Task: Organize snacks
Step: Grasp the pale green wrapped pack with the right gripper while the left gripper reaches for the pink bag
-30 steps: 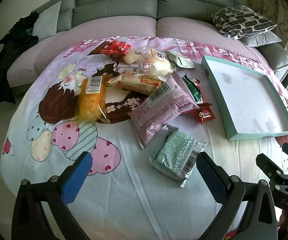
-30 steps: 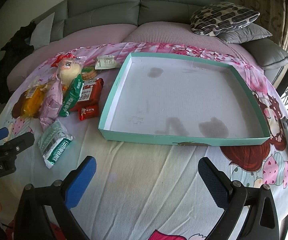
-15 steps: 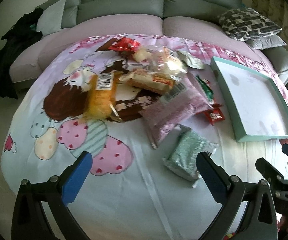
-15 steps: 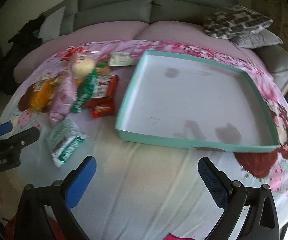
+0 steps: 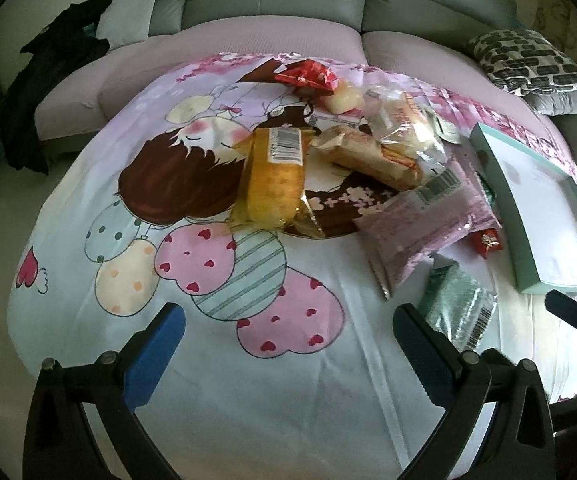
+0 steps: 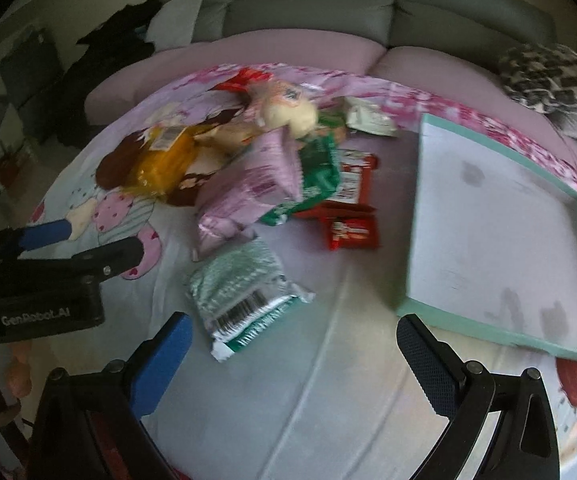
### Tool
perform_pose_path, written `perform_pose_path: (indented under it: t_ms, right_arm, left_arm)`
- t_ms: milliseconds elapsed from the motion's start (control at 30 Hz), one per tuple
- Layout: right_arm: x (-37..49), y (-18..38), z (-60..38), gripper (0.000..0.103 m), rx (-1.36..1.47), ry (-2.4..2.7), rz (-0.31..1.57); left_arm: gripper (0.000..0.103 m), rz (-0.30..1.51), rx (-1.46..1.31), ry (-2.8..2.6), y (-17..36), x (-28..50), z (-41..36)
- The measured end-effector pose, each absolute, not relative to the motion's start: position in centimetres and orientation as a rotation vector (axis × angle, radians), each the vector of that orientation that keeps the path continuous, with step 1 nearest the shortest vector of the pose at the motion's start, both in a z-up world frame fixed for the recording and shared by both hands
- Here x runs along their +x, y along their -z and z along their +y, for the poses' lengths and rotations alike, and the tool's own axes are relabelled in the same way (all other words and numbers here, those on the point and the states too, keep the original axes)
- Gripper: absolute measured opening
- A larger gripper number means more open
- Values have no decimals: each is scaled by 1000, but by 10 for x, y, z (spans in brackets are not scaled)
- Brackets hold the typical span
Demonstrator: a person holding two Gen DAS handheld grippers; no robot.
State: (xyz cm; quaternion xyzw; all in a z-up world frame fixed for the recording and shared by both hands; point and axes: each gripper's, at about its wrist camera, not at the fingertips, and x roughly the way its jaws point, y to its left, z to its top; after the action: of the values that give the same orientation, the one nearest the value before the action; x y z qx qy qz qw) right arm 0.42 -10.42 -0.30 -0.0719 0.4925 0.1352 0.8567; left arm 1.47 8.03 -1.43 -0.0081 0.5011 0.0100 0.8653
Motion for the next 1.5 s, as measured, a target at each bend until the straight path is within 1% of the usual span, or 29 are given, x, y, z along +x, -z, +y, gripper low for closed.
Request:
perform_pose_path:
  t_ms: [300,567,767,1033,1167,1367,1500]
  right_arm:
    - [22,24,-90,103,-211,-313,1069]
    - [27,32,-80,103,-276,-344,1052]
    - [29,34,-77,101,-287,-363,1034]
    - [25,35,-67,92,-318,-396,1014]
    - [23,33,-68,80,-307,-400,1010]
    - [20,31,-75,74,-278,-401,1009]
    - [19,29,-78,67,-265,-398,1006]
  left_arm:
    - [103,1071,-57,-8,29,22,90]
    - [103,1046,-67,-8,36,27,94]
    - [103,1037,-116,-13,39,31,103]
    - [103,1029,-131,-4,40,33,104]
    - [103,1022,-130,4,39,32,102]
    - [103,993,-132,21,33,30,100]
    - [103,988,-133,29,30,31,99]
